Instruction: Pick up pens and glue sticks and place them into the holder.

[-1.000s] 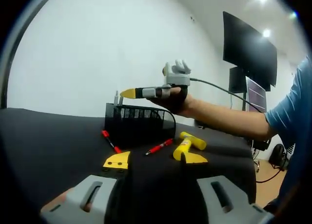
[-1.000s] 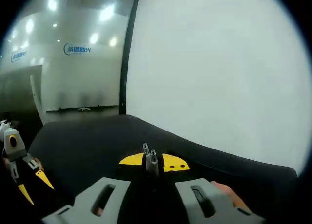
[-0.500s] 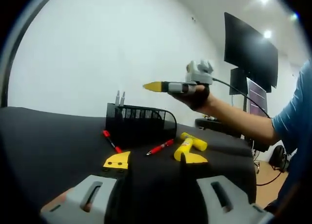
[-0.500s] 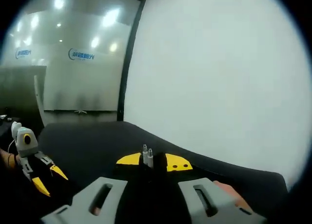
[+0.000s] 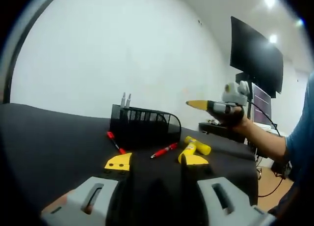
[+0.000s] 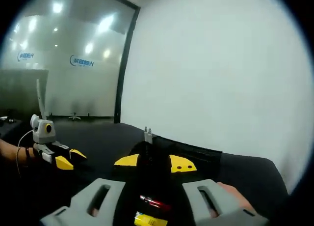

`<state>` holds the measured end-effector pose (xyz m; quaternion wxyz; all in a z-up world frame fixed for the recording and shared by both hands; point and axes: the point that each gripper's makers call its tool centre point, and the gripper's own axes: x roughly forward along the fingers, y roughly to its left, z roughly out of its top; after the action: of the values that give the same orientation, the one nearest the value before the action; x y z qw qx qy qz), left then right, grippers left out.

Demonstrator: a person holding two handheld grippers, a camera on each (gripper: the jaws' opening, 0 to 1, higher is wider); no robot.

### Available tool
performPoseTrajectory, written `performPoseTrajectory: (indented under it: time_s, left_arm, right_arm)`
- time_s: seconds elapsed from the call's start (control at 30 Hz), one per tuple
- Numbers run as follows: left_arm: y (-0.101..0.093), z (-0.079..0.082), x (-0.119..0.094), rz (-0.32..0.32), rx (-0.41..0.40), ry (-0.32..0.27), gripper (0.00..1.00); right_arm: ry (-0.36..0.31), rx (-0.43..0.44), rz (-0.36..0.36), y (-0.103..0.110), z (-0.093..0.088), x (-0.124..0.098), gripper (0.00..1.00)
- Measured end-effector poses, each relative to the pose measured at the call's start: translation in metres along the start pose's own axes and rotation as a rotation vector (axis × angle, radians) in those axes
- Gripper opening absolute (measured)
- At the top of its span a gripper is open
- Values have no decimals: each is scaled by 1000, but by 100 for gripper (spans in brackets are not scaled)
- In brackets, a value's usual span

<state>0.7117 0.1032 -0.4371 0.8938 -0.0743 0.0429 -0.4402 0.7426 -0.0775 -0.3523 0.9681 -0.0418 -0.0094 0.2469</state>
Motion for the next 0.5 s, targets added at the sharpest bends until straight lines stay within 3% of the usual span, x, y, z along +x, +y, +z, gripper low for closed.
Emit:
performPoseTrajectory:
  time_s: [0.5]
  left_arm:
    - [5,-2,1,20,-9,12,44]
  right_arm:
    - [40,22,-9,9,-49,-43,25]
